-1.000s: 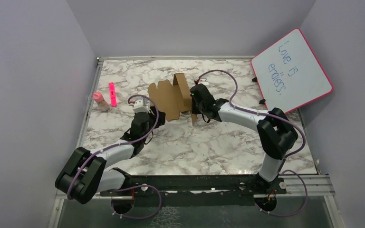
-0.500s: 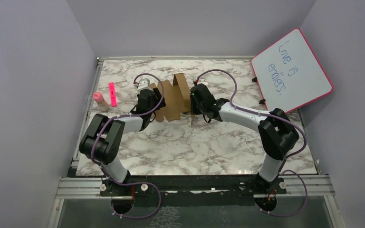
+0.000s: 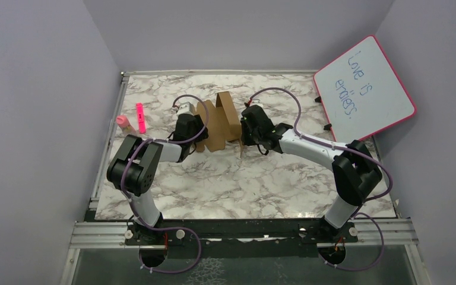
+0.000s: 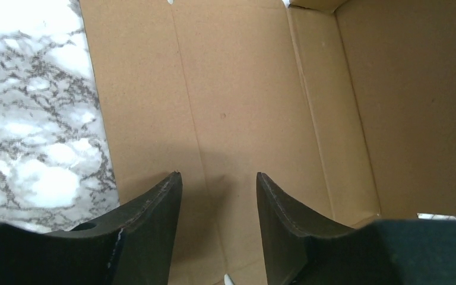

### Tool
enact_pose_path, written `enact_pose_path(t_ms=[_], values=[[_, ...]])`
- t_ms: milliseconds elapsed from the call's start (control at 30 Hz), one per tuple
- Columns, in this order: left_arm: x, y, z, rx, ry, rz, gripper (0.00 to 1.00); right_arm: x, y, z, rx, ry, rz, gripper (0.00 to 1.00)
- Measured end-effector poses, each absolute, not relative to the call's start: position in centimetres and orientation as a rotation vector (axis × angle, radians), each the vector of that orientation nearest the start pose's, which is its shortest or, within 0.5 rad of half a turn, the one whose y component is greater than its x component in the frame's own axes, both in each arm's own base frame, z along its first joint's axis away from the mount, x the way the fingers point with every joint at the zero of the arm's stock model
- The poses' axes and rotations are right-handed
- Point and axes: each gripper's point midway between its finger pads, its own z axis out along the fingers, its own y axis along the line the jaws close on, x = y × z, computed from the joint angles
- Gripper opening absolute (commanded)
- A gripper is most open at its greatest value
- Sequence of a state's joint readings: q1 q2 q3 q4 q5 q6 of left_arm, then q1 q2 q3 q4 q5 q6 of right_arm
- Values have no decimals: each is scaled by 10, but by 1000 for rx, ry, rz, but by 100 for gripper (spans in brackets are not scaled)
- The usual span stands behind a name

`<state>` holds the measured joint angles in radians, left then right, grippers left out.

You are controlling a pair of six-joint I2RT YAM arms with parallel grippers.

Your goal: Fold the paper box

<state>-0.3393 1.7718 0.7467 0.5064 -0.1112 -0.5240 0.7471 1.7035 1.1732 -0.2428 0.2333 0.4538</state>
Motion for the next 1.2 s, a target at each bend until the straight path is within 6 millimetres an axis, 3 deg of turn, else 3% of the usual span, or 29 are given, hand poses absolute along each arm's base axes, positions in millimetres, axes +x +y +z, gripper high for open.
enact_pose_path(t_ms=[100,400,600,733,1200], values=[[418,-155,35,-272,2097,-440,47,341,287,99,-227,2348,330,18],[372,-167,33,-319,2105,-560,45,340,282,99,-233,2363,296,17],[319,-207,34,-261,2146,-711,45,350,280,109,-257,2322,245,16],[295,-232,34,-226,2170,-792,45,358,280,114,-286,2301,222,16],[271,-261,35,-191,2208,-895,45,396,288,127,-320,2300,240,17]])
